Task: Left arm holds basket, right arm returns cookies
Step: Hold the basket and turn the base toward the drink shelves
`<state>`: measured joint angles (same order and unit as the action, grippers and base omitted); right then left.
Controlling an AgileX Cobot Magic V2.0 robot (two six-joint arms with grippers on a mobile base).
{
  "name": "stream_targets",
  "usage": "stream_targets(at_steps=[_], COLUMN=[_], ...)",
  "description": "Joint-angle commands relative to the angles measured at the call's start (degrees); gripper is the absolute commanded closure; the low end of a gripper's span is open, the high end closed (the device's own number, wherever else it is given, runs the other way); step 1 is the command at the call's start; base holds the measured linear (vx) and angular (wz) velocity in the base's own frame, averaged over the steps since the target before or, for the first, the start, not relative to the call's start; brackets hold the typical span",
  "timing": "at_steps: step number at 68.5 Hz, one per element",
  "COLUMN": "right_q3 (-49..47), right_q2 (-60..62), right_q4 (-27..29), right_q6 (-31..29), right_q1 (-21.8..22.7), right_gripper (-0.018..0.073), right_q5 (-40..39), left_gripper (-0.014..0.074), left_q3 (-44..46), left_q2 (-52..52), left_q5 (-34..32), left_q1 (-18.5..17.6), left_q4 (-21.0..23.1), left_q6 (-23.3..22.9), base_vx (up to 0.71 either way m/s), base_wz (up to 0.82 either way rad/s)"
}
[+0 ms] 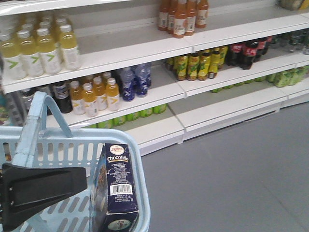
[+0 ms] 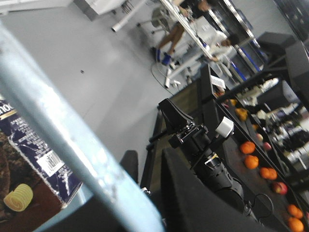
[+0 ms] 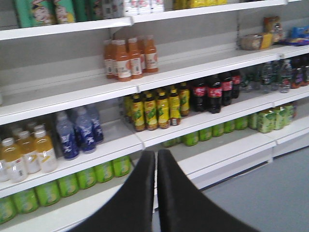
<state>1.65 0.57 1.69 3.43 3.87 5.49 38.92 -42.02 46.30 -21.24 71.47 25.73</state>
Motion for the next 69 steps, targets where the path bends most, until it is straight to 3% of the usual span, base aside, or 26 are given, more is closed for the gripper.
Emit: stream_targets(at_steps=[1, 69], right_q3=[0.11, 0.11], right_q2=[0.65, 0.65], right_q4=[-0.3, -0.3], right_q6=[-0.44, -0.44], right_q1=[0.25, 0.25], right_gripper=[0.0567, 0.0567], right_q5=[-4.19, -4.19], left_gripper=[0.0603, 0.0603], left_q3=[1.75, 1.75], left_q2=[0.4, 0.4], left_q5=[-1.43, -1.43], left_q1=[-0.32, -0.32], left_q4=[4.54, 4.54], left_q6=[1.0, 1.0], base_vx=[0.41, 0.43], base_wz=[-0.68, -0.67])
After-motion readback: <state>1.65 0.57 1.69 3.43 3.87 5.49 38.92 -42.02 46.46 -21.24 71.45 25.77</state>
